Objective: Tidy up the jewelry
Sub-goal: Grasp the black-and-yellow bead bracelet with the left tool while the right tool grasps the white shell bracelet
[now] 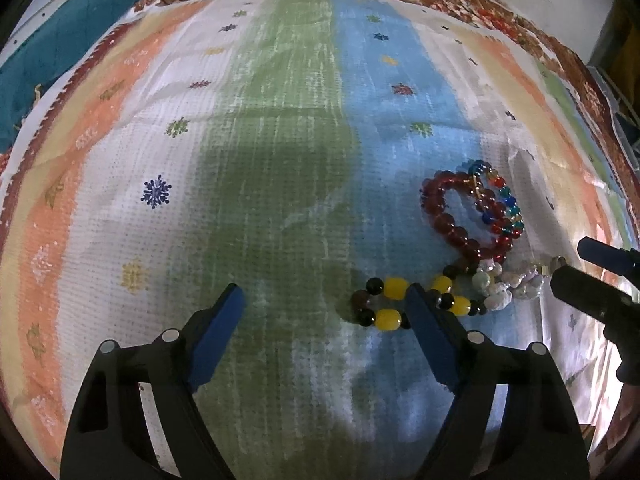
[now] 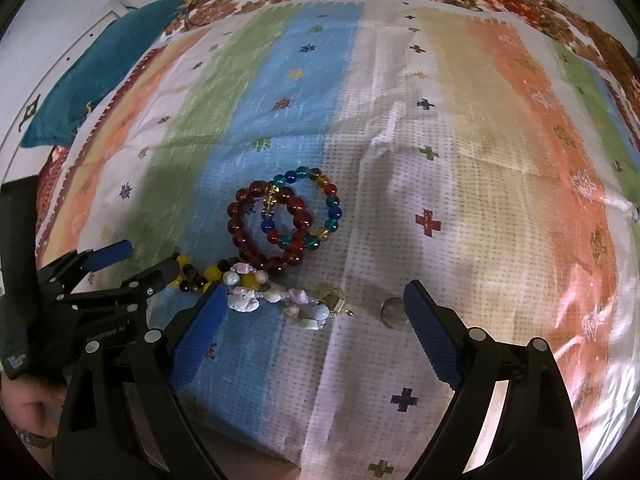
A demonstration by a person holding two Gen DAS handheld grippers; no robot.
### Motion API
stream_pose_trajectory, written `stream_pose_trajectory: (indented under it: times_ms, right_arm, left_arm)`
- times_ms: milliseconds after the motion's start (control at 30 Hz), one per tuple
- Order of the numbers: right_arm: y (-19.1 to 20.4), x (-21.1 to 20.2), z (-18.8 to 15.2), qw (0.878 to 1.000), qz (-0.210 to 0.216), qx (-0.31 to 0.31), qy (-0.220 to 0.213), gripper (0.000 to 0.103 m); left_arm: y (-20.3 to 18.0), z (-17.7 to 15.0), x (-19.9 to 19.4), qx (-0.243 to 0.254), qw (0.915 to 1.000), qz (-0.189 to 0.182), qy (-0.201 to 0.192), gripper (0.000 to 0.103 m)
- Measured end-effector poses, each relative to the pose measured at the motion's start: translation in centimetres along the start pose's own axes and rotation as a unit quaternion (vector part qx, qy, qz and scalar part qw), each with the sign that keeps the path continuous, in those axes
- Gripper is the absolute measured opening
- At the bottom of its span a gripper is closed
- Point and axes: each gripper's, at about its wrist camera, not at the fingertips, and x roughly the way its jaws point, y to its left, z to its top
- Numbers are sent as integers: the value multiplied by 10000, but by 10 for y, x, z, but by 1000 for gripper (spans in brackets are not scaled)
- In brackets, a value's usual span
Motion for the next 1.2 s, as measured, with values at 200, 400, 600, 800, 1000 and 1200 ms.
stream_pose_trajectory:
  times_ms: [200,400,600,800,1000,1200]
  right_arm:
    - [8,8,2,9995,99,-254,135,68]
    - [17,12,1,9982,282,-497,205,65]
    - [22,22,-1,9962,353,-695,391,55]
    - [25,32,-5,9945,301,-824,578,30]
    - [28,34,-9,9935,274,-899,635,15]
    - [26,24,-7,9949,309,-834,474,13]
  left_arm:
    - [1,1,3,28,10000,19,9,81]
    - [-2,2,8,193,9997,148,57,82]
    - [0,4,11,165,9998,110,79,82]
    - [2,4,12,273,9990,359,12,61]
    - [11,5,9,178,9989,429,-68,14]
    - [17,4,4,61,9994,328,-121,9]
